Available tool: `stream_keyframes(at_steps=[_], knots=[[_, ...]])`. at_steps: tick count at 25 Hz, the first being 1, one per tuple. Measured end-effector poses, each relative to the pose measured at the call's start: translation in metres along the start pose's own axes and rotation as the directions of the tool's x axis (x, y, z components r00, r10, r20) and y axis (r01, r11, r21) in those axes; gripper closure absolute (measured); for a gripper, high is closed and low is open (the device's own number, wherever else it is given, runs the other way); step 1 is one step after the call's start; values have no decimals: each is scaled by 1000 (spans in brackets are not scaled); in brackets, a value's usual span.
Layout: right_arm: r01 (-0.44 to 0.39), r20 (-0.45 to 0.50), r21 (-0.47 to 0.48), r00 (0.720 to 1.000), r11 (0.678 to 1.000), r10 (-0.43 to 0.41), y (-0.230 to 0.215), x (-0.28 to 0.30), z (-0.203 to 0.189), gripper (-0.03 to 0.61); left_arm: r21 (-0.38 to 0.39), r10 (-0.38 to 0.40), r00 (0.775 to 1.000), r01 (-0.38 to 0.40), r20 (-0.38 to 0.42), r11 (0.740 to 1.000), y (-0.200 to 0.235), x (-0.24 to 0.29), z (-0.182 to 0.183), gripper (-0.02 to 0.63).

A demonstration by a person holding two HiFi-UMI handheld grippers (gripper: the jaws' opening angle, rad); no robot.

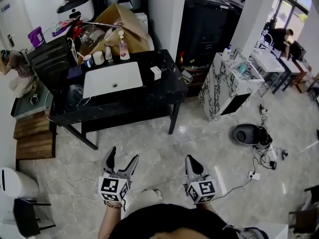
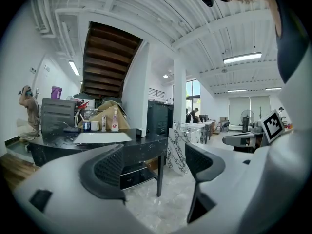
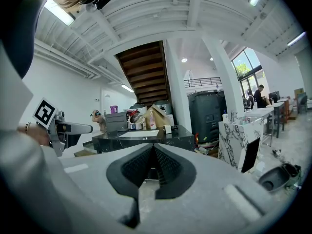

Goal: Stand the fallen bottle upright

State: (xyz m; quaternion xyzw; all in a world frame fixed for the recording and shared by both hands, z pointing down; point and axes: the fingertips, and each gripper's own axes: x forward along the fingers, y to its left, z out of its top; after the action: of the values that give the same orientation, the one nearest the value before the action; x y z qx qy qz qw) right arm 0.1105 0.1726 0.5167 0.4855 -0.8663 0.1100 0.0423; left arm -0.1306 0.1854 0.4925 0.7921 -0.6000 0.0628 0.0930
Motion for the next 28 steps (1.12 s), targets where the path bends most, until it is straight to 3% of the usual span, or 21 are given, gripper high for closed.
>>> stream_keyframes(at_steps=[9,17,28], knots=[[-17,-15,13,1000,1000,17,-7,17,5,574,7,20,1000,-20,9,1000,7,16,9,241],[-5,-32,24,999,1000,6,-24,37,1,574,5,20,999,-20,-42,1000,15,34,0,241],[3,-21,0,1000,1000,-3,-43,88,26,574,0,-12,1000,12,-16,1000,37,99,23,241]])
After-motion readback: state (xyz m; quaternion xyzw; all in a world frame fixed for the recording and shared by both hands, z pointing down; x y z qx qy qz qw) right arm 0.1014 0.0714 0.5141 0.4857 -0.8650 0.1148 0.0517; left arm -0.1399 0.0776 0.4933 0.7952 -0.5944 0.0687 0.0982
